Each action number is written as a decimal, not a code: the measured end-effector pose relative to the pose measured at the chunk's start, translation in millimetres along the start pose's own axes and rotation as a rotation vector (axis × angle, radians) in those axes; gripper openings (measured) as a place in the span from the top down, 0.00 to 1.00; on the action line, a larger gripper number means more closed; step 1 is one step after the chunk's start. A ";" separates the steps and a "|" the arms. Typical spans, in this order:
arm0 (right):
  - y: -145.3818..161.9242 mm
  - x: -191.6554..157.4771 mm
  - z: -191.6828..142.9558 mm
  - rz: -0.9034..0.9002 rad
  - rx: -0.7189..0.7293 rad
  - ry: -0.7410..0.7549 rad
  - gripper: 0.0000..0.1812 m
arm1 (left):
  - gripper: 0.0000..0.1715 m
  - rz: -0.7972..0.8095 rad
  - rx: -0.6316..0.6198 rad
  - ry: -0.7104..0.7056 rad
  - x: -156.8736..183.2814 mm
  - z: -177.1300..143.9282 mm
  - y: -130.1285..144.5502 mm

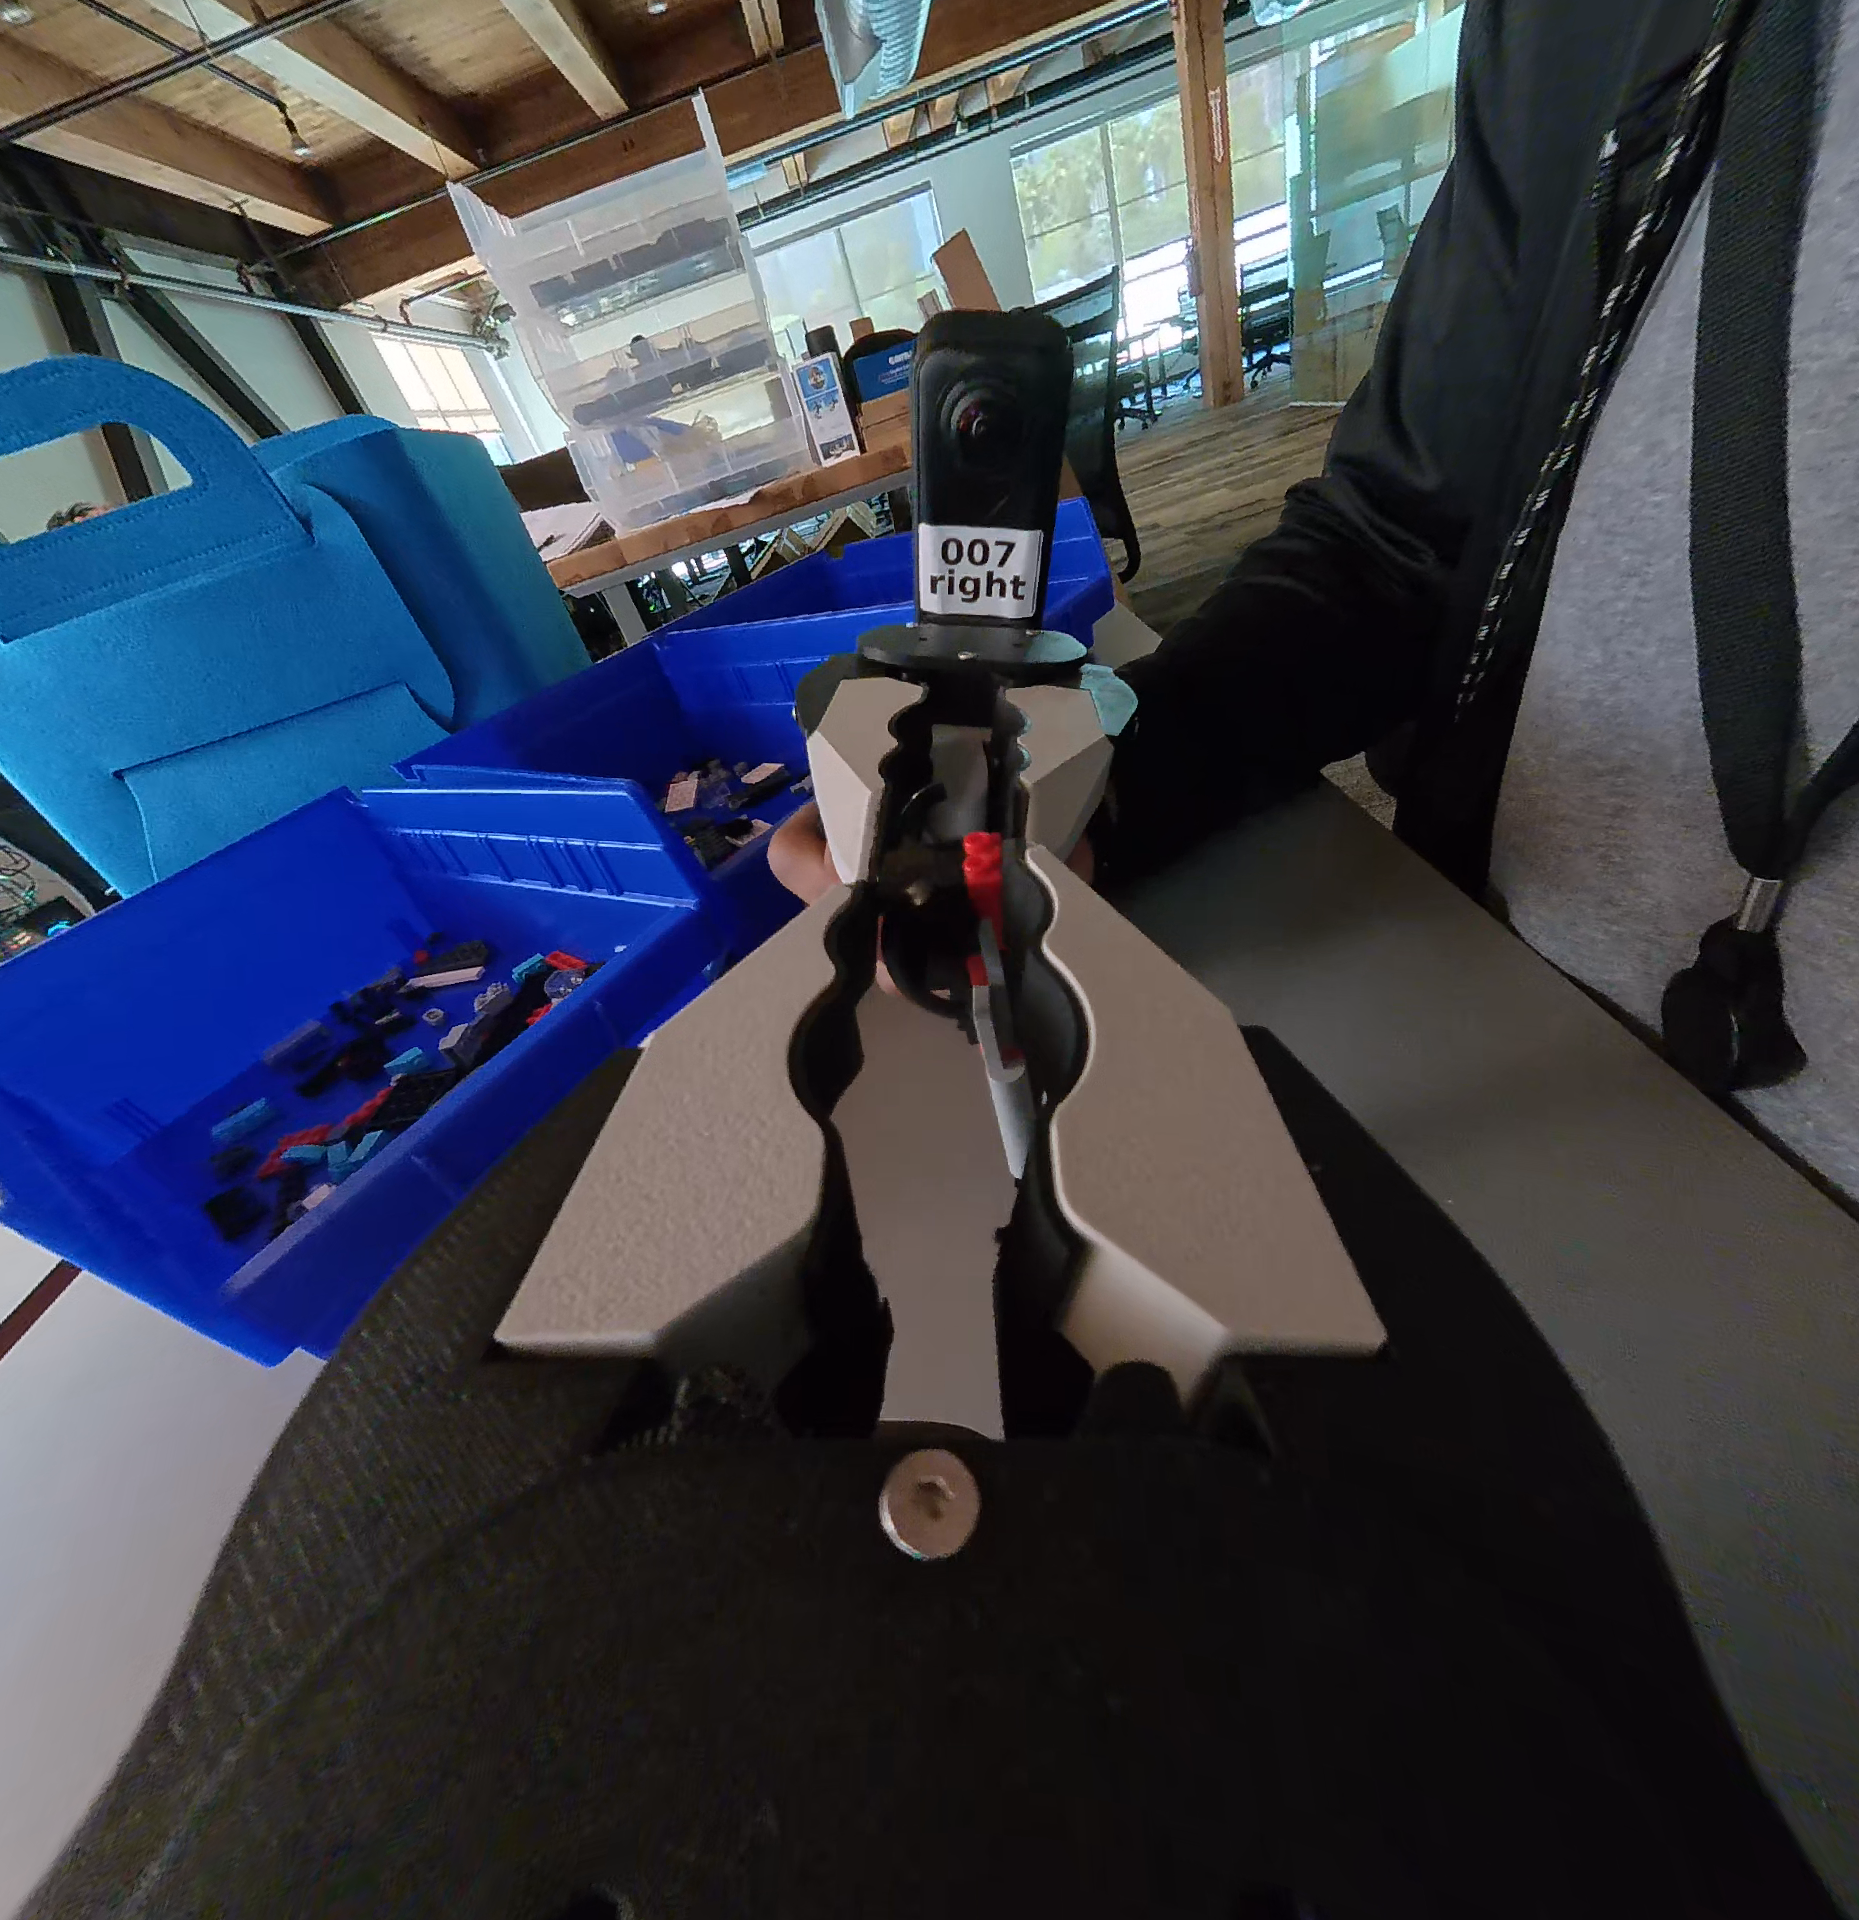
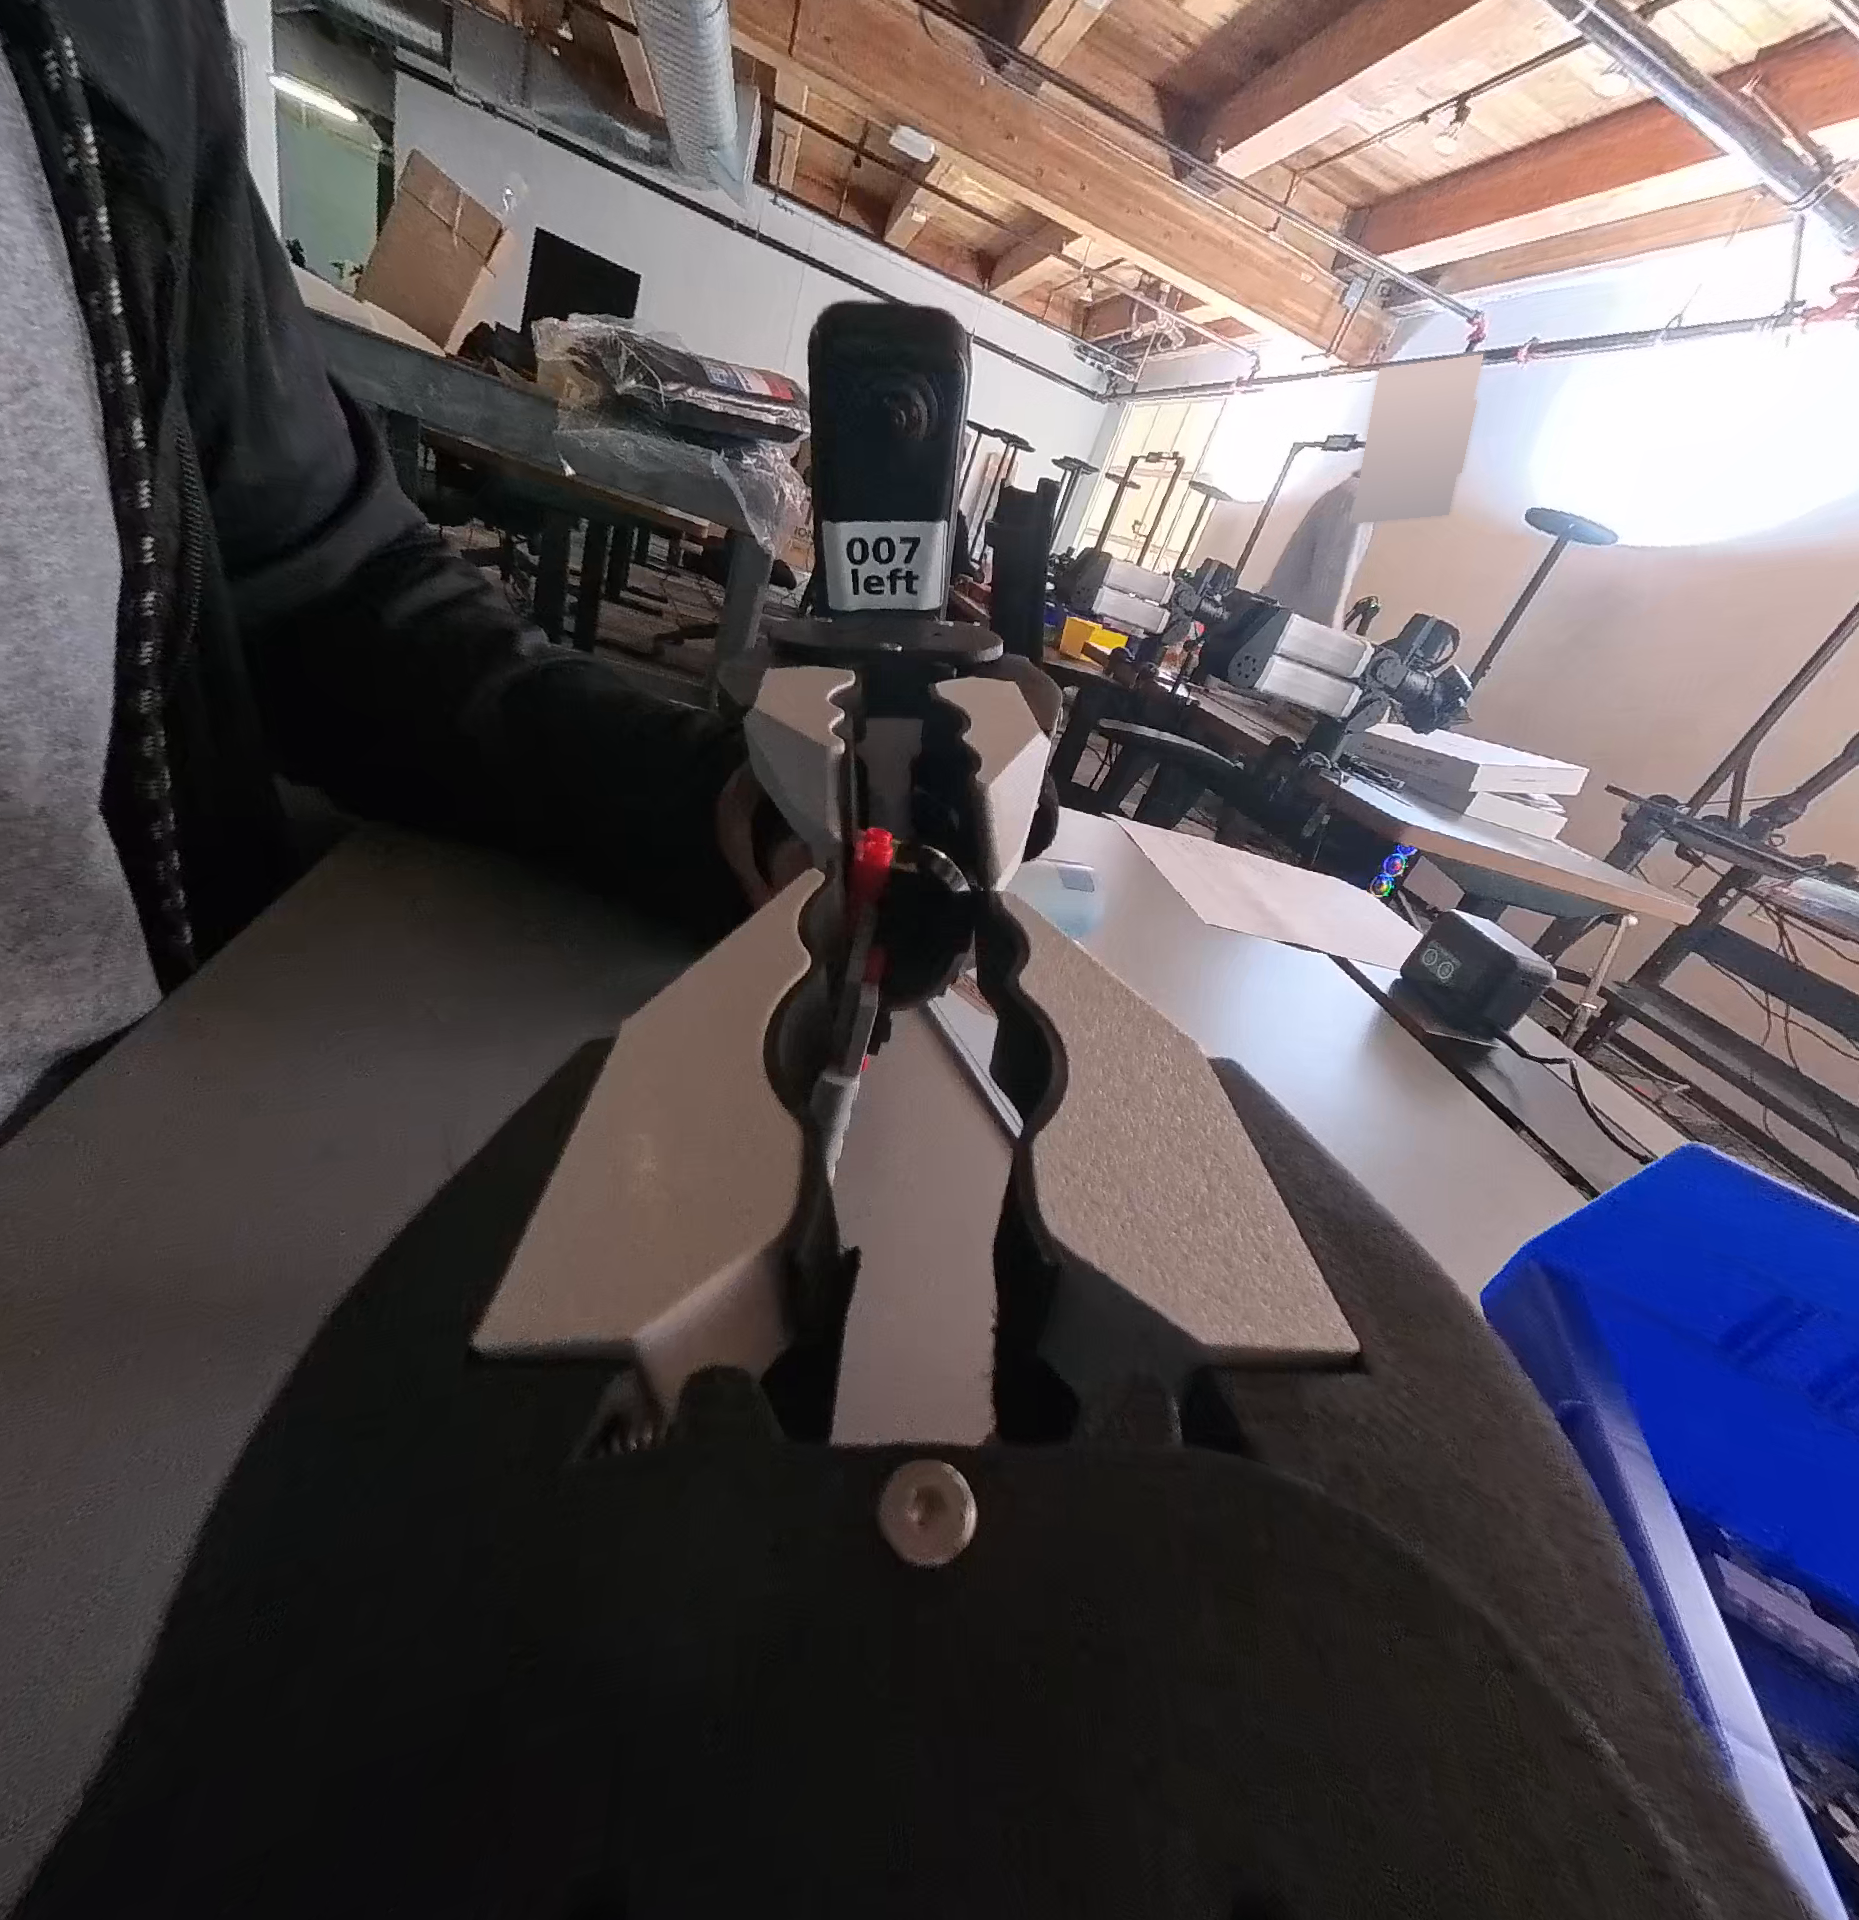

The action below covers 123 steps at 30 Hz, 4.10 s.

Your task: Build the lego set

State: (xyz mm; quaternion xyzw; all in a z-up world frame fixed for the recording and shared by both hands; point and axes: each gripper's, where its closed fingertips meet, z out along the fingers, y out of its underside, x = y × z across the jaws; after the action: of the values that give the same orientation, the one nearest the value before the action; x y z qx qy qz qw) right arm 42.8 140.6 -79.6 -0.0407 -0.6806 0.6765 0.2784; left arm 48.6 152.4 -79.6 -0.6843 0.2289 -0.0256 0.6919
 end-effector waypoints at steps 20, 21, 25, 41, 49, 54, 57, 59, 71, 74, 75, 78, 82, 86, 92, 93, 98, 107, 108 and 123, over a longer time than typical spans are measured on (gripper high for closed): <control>-2.6 13.8 11.3 0.153 -0.010 0.069 0.85 | 0.86 -0.186 0.237 -0.035 -16.1 -11.3 -17.4; -2.0 14.5 11.5 0.155 -0.017 0.071 0.85 | 0.86 -0.199 0.238 -0.033 -16.9 -11.6 -16.8; 3.8 17.3 11.1 0.147 -0.065 0.083 0.85 | 0.85 -0.242 0.209 -0.025 -18.5 -11.0 -10.8; 6.6 11.5 11.7 0.109 -0.125 0.046 0.84 | 0.85 -0.218 0.157 0.002 -12.7 -6.9 -1.3; 6.6 9.6 10.2 0.097 -0.124 0.029 0.84 | 0.85 -0.199 0.149 0.002 -10.8 -5.7 -0.7; 6.9 8.7 10.0 0.096 -0.126 0.022 0.85 | 0.85 -0.195 0.143 0.004 -9.9 -5.6 -0.2; 7.0 8.4 10.1 0.093 -0.129 0.021 0.85 | 0.85 -0.193 0.141 0.004 -9.7 -5.6 0.0; 5.8 9.2 10.1 0.092 -0.121 0.025 0.84 | 0.85 -0.193 0.149 -0.002 -10.5 -5.8 -1.2; 9.8 7.3 11.1 0.103 -0.136 0.036 0.86 | 0.85 -0.174 0.203 -0.025 -14.5 -13.7 -10.2; 6.5 5.4 11.5 0.090 -0.122 0.033 0.91 | 0.85 -0.170 0.195 -0.023 -13.7 -12.8 -8.9; 6.2 5.1 11.6 0.082 -0.121 0.035 0.91 | 0.85 -0.169 0.196 -0.022 -13.5 -12.8 -9.1; 6.4 3.8 11.0 0.063 -0.120 0.034 0.91 | 0.85 -0.166 0.195 -0.015 -11.9 -12.3 -9.1; 7.8 3.0 10.1 0.054 -0.123 0.029 0.91 | 0.85 -0.164 0.187 -0.009 -10.8 -11.1 -8.0; 8.7 2.7 10.1 0.047 -0.126 0.028 0.91 | 0.86 -0.167 0.184 -0.006 -10.4 -10.9 -7.3; 8.9 1.9 9.6 0.040 -0.129 0.023 0.91 | 0.85 -0.169 0.183 -0.003 -9.8 -10.2 -7.2; 9.1 1.9 9.6 0.041 -0.130 0.021 0.91 | 0.85 -0.170 0.182 -0.003 -9.8 -10.3 -7.1; 8.8 6.1 9.8 0.074 -0.111 0.041 0.90 | 0.85 -0.177 0.187 -0.022 -13.9 -11.0 -7.9; 9.5 5.6 8.6 0.067 -0.114 0.045 0.91 | 0.85 -0.184 0.198 -0.020 -14.2 -12.5 -10.3; 10.7 6.1 8.6 0.065 -0.116 0.050 0.90 | 0.86 -0.194 0.195 -0.019 -14.5 -12.2 -9.8; -19.9 42.6 -20.2 0.395 0.292 0.092 0.90 | 0.82 -0.475 0.277 -0.075 -35.9 -4.4 -16.6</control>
State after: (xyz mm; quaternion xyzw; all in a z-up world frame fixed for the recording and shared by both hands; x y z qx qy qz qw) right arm 22.0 175.5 -48.5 -0.1631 -0.5409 0.8065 0.1746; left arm 19.6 159.8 -53.3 -0.6182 0.0307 -0.1928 0.7614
